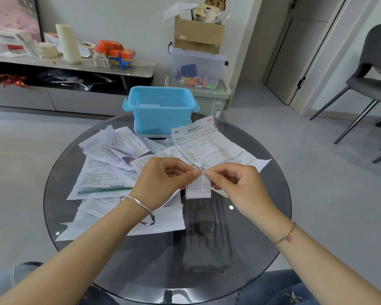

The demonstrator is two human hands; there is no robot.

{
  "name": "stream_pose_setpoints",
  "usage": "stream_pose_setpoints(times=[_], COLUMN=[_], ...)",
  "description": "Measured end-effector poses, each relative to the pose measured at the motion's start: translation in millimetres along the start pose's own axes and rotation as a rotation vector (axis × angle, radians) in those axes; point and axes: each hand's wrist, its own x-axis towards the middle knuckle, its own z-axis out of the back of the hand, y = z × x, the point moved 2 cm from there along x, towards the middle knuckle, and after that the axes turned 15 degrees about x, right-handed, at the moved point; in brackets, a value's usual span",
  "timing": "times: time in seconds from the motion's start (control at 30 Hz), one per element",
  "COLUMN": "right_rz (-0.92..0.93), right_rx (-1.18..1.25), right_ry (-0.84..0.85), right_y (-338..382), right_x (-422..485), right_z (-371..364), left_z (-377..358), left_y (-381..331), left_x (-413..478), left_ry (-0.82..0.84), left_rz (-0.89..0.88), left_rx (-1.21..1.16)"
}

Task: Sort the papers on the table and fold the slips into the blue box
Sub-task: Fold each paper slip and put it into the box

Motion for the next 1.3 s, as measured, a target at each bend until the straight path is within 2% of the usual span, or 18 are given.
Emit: stream_pose_setpoints(times=[0.2, 0.33, 0.57, 0.67, 0.8, 1.0, 1.17, 1.3], right_rz=[-0.083, -0.232, -0.179, -0.155, -0.048, 0.004, -0.118, -0.203], right_rx=[0.205, 0.327, 0.309, 0.247, 0.157, -0.077, -0.249, -0.243], right_ry=[-0.094, -0.055, -0.155, -0.134, -0.062, 0.086, 0.345, 0.400], right_y=[1.8, 1.0, 10.4, 23.1, 47.9, 41.4, 5.8, -13.0], right_x=[5.4, 10.2, 44.8, 76.8, 153.8, 271.3, 306.9, 309.8], right_z=[0.6, -2.7, -12.4, -16.0, -27.0, -68.3, -99.7, -106.6], left_z=[7.6, 15.1, 23.2, 40.5, 73.3, 83.7, 91.6, 89.2], left_y=[-2.2, 2.1, 1.1, 10.0, 32.1, 74.8, 87.9, 87.0], left_x=[11.1, 24.1, 56.5, 76.9, 107.2, 126.5, 132.0, 132.4], left_ry=[0.062, -0.048, -0.155, -0.245, -0.380, -0.260, -0.273, -0.271], left_rz=[0.052, 0.100, 0.106, 0.055, 0.011, 0.012, -0.025, -0.040], left_rx=[-0.059, -0.130, -0.245, -0.109, 0.294, 0.637, 0.678, 0.704])
